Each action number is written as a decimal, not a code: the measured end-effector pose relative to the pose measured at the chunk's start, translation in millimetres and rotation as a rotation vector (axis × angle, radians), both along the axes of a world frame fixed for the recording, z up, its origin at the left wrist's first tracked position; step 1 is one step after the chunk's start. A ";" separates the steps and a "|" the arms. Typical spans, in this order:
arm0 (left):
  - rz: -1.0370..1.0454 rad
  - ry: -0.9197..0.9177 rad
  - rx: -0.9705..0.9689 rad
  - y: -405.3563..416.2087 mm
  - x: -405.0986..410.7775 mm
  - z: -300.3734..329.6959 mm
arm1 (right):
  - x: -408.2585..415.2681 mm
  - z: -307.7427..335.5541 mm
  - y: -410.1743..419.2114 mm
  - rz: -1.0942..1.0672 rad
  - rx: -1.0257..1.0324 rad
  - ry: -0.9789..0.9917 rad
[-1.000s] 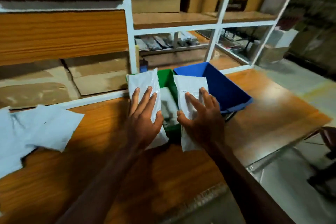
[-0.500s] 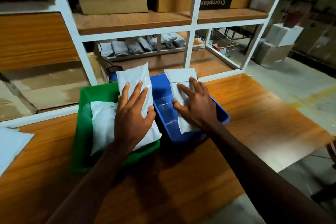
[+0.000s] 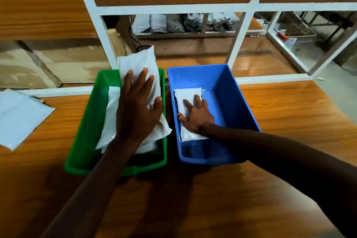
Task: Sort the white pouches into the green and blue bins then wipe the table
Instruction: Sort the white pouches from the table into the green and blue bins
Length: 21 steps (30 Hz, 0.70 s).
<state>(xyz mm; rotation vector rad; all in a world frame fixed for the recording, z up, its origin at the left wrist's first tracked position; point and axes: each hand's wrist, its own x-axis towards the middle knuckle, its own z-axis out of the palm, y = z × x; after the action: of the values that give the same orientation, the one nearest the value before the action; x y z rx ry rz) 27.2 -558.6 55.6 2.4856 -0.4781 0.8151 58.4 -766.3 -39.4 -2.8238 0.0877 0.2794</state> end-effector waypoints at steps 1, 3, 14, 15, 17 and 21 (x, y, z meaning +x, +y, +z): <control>0.010 0.001 -0.014 -0.3 -2.7 -0.1 | 1.5 -7.2 4.6 0.001 0.000 0.019; 0.026 -0.003 -0.019 -1.4 -8.0 0.2 | 2.6 -23.8 11.4 0.002 -0.014 0.050; 0.040 -0.019 0.062 -37.8 -9.1 7.1 | -21.3 28.6 -21.1 0.102 -0.064 0.038; 0.022 -0.024 0.070 -45.2 -6.9 7.8 | -34.5 41.4 -30.3 0.119 -0.082 -0.011; -0.014 -0.029 0.077 -66.0 -3.7 7.2 | -69.8 62.3 -52.4 0.116 -0.108 -0.193; -0.092 0.088 0.069 -121.7 2.4 -6.8 | -137.9 66.5 -92.0 0.021 -0.050 -0.444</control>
<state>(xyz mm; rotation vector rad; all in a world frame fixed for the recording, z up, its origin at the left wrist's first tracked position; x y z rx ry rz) 29.6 -680.3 48.8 2.5296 -0.5944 0.6609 -79.5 -858.3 27.1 -2.8621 -0.0333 -0.3518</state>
